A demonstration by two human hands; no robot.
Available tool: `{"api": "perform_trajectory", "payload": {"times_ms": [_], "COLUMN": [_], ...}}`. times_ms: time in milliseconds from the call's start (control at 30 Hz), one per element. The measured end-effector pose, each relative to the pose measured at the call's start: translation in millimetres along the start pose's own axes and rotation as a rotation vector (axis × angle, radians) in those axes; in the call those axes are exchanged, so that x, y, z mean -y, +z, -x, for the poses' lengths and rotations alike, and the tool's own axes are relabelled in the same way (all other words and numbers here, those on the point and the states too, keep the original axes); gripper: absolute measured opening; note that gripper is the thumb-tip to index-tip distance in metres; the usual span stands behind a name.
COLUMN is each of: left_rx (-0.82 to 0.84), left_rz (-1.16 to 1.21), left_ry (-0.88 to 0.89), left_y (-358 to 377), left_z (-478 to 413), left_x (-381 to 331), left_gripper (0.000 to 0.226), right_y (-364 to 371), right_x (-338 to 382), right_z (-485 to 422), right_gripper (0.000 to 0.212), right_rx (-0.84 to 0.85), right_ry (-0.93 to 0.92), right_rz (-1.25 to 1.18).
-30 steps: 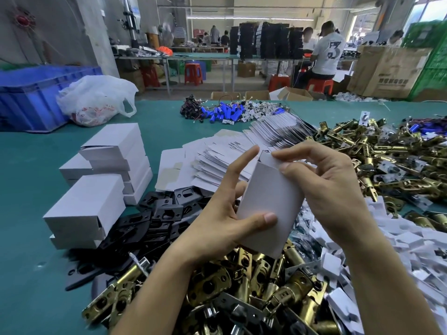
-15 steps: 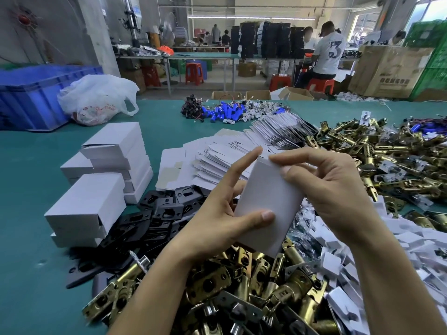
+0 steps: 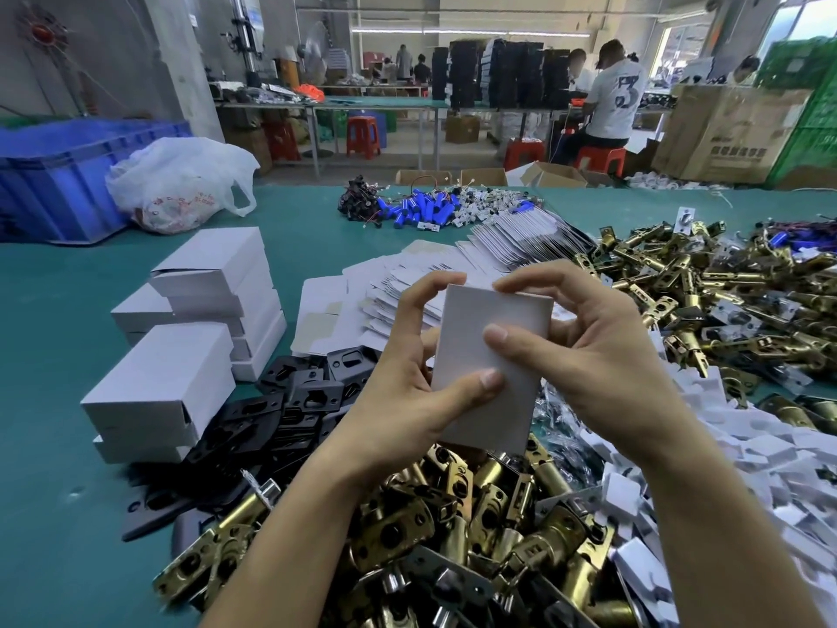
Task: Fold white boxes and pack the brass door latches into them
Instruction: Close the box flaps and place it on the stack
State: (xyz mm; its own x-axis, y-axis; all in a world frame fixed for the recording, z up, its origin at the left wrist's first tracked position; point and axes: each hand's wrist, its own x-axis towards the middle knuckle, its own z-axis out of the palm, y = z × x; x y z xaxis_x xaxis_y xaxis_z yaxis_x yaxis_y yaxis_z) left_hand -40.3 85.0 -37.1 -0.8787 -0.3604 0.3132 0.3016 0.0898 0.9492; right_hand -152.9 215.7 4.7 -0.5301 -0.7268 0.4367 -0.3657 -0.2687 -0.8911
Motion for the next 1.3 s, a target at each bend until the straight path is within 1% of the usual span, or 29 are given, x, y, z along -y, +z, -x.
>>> {"api": "perform_trajectory", "payload": {"times_ms": [167, 267, 333, 400, 433, 500, 567, 633, 700, 733, 800, 867, 900, 967, 1033, 1100, 1200, 1300], "left_rx": [0.009, -0.058, -0.118, -0.176, -0.191, -0.188, -0.166, -0.207, -0.286, -0.321, -0.402, -0.52, -0.593, -0.753, -0.912, -1.051, -1.216, -1.288], "left_rz": [-0.022, -0.051, -0.048, -0.08, -0.158, -0.456, -0.717, -0.853, -0.938, -0.943, -0.94, -0.972, -1.005, -1.104, -1.193, -1.233, -1.239, -1.209], "left_ry": [0.017, 0.02, 0.01, 0.007, 0.016, 0.053, 0.105, 0.157, 0.196, 0.189, 0.143, 0.092, 0.057, -0.027, -0.098, -0.132, -0.19, -0.205], "left_y": [0, 1, -1, -3, -4, 0, 10, 18, 17, 14, 3, -13, -22, -44, -67, -90, -116, -130], "left_z": [2, -1, -2, -2, -2, 1, 4, 6, 7, 7, 10, 14, 17, 23, 30, 37, 45, 49], "left_x": [0, 0, -2, -4, -4, -6, -6, -4, -4, -4, -6, -9, -12, -18, -20, -18, -9, 0], "left_gripper": [0.07, 0.075, 0.079, 0.08, 0.082, 0.088, 0.096, 0.097, 0.094, 0.093, 0.094, 0.094, 0.093, 0.091, 0.088, 0.086, 0.086, 0.082], "right_y": [-3, -1, -1, -3, -4, -5, -2, 2, 7, 10, 17, 24, 27, 30, 29, 26, 21, 17], "right_x": [-2, -4, -6, -9, -11, -15, -17, -17, -17, -17, -18, -21, -24, -30, -39, -47, -56, -65], "right_z": [0, -1, -2, -3, -3, -5, -6, -7, -8, -8, -7, -5, -2, 3, 8, 7, -5, -26], "right_gripper": [0.024, 0.026, 0.028, 0.029, 0.029, 0.026, 0.022, 0.021, 0.019, 0.02, 0.027, 0.035, 0.033, 0.022, 0.016, 0.011, 0.007, 0.012], "right_rx": [-0.069, -0.118, -0.194, -0.305, -0.369, -0.478, -0.535, -0.547, -0.502, -0.45, -0.307, -0.185, -0.152, -0.117, -0.086, -0.087, -0.156, -0.192], "right_ry": [-0.005, 0.013, 0.041, 0.075, 0.096, 0.137, 0.17, 0.206, 0.243, 0.259, 0.319, 0.395, 0.425, 0.467, 0.489, 0.495, 0.44, 0.308], "right_rz": [-0.056, -0.078, -0.089, -0.112, -0.128, -0.175, -0.248, -0.299, -0.314, -0.316, -0.332, -0.263, -0.202, -0.109, -0.025, 0.081, 0.274, 0.542]}}
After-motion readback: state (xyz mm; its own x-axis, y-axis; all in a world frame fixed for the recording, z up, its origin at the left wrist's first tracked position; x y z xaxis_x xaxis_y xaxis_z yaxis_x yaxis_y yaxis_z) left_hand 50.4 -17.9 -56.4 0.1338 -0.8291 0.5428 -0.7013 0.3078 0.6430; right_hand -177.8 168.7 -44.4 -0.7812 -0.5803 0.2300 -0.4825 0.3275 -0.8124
